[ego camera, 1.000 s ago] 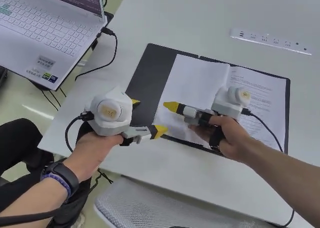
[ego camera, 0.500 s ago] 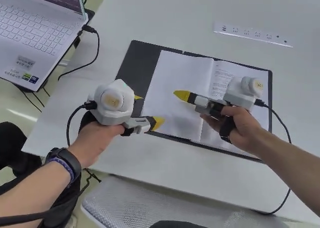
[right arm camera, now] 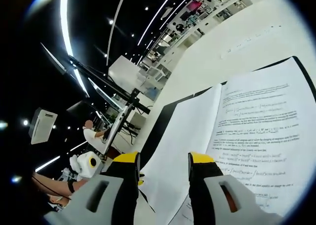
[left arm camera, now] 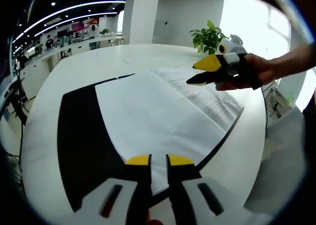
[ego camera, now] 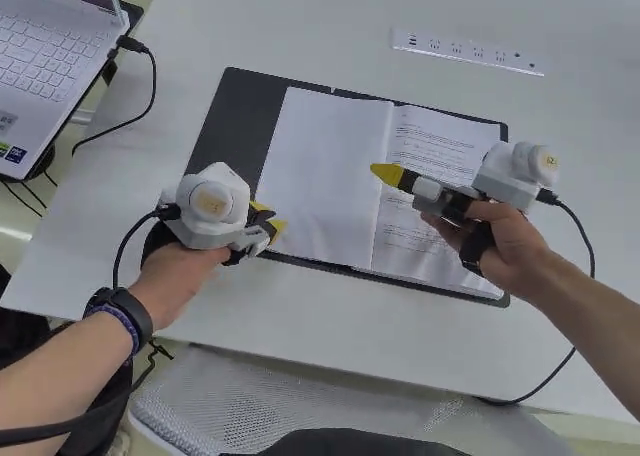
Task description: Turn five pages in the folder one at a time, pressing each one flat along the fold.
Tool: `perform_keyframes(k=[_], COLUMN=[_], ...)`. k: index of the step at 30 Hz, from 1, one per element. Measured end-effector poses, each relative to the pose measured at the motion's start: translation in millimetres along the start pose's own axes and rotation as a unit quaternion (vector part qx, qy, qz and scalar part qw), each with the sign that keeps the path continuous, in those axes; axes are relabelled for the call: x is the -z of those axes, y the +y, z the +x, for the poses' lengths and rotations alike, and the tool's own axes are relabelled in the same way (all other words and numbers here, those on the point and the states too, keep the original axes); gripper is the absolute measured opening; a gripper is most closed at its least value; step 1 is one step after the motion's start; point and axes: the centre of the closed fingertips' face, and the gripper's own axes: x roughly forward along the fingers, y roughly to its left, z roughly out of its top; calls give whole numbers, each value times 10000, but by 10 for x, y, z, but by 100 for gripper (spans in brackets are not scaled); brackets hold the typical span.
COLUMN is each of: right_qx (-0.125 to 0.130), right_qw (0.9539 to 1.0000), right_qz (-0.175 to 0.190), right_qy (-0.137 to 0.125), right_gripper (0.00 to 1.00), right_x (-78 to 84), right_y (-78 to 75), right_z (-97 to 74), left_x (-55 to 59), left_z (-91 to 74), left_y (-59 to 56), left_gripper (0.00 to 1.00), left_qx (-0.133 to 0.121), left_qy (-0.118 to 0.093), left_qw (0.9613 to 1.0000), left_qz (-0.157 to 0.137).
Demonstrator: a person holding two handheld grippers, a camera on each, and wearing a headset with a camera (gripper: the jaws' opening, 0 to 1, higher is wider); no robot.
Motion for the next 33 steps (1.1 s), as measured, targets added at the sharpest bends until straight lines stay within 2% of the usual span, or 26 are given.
perform_keyframes(k=[3, 6, 10, 13, 18, 22, 27, 30, 33], right_qx=[52, 83, 82, 43, -12, -36, 7, 51, 23], right_qw=[10000, 9999, 9999, 9999, 10000, 9999, 9994, 9981, 9976], right_qz=[5, 33, 41, 30, -17, -77, -343, -595, -670], right_qy=[-32, -51, -71, -89, -88, -60, 61, 182, 176], right_gripper=[38, 38, 37, 37, 37, 36, 34, 31, 26], right_x=[-5, -4, -6, -19, -64, -87, -100, -97, -128], right_y=[-61, -115, -134, -141, -146, -152, -215, -256, -274], right_z=[-48, -69, -66, -51, 13, 68, 132, 173, 207], left_x=[41, 78, 136, 125, 102, 101, 86, 86, 91], left_z=[7, 14, 31, 27, -7, -5, -21, -19, -14], left_y=[44, 72, 74, 78, 36, 44, 35, 33, 43], left_gripper=[0, 0, 0, 0, 0, 0, 0, 0, 0], left_qx=[-92, -149, -217, -225, -254, -242, -303, -330, -305], left_qy=[5, 72, 211, 153, 153, 162, 149, 152, 170], left_qw=[10000, 9999, 9992, 9994, 9992, 9993, 9994, 9993, 9993], left_qz=[-16, -4, 256, 209, 280, 245, 19, 50, 116])
